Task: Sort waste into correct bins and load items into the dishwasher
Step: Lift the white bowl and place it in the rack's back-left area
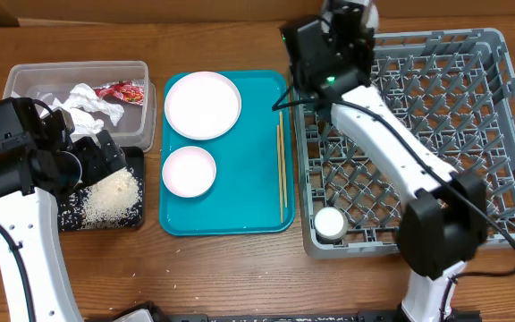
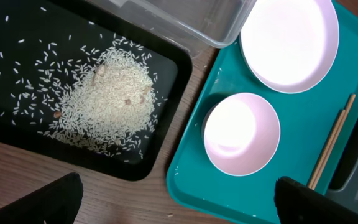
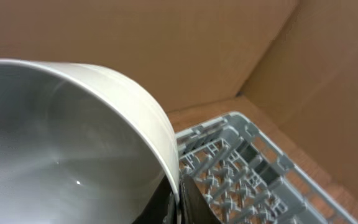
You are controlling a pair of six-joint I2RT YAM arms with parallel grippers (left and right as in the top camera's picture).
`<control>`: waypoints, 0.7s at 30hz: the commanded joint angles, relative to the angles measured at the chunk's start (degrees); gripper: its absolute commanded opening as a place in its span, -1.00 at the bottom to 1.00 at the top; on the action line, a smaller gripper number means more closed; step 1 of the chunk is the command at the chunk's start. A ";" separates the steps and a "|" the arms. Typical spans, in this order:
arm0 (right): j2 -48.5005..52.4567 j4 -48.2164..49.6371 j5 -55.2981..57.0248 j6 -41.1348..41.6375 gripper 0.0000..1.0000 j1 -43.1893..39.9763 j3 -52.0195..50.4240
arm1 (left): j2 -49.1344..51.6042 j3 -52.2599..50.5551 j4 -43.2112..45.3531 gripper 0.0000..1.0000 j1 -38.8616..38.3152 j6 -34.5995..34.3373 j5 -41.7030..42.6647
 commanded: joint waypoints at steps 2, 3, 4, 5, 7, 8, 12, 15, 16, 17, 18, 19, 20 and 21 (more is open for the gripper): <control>5.03 1.57 0.98 -7.91 -0.92 0.24 -0.04 | -0.52 0.35 0.22 1.00 0.26 0.66 0.48; 5.75 1.33 0.98 -7.91 -0.92 0.24 -0.04 | -0.52 0.35 0.22 1.00 0.26 0.68 0.48; 6.45 1.18 1.03 -7.91 -0.92 0.20 -0.04 | -0.52 0.35 0.22 1.00 0.26 0.66 0.48; 7.04 1.09 1.53 -7.89 -0.92 0.20 -0.04 | -0.52 0.35 0.22 1.00 0.26 0.68 0.48; 7.82 0.96 2.51 -7.89 -0.92 0.20 -0.04 | -0.52 0.35 0.22 1.00 0.26 0.66 0.48; 8.04 0.79 2.51 -7.89 -0.92 0.20 -0.04 | -0.52 0.35 0.22 1.00 0.26 0.66 0.48; 8.35 -2.32 2.45 -5.27 -0.92 0.22 -0.04 | -0.52 0.35 0.22 1.00 0.26 0.66 0.48; 8.35 -6.43 1.81 -1.22 -0.92 0.33 -0.04 | -0.52 0.35 0.22 1.00 0.26 0.66 0.48; 8.35 -7.67 0.83 -0.44 -0.92 0.33 -0.04 | -0.52 0.35 0.20 1.00 0.26 0.66 0.48; 8.35 -9.25 -0.26 0.96 -0.92 0.33 -0.04 | -0.52 0.35 0.22 1.00 0.26 0.66 0.48; 8.35 -10.78 -1.31 2.67 -0.92 0.33 -0.04 | -0.52 0.35 0.22 1.00 0.26 0.66 0.48; 8.35 -11.89 -2.21 3.93 -0.92 0.33 -0.04 | -0.52 0.35 0.22 1.00 0.26 0.66 0.48; 8.35 -12.90 -3.04 5.14 -0.92 0.33 -0.04 | -0.52 0.35 0.22 1.00 0.26 0.68 0.48; 8.35 -13.90 -3.85 6.23 -0.92 0.33 -0.04 | -0.52 0.35 0.20 1.00 0.26 0.66 0.48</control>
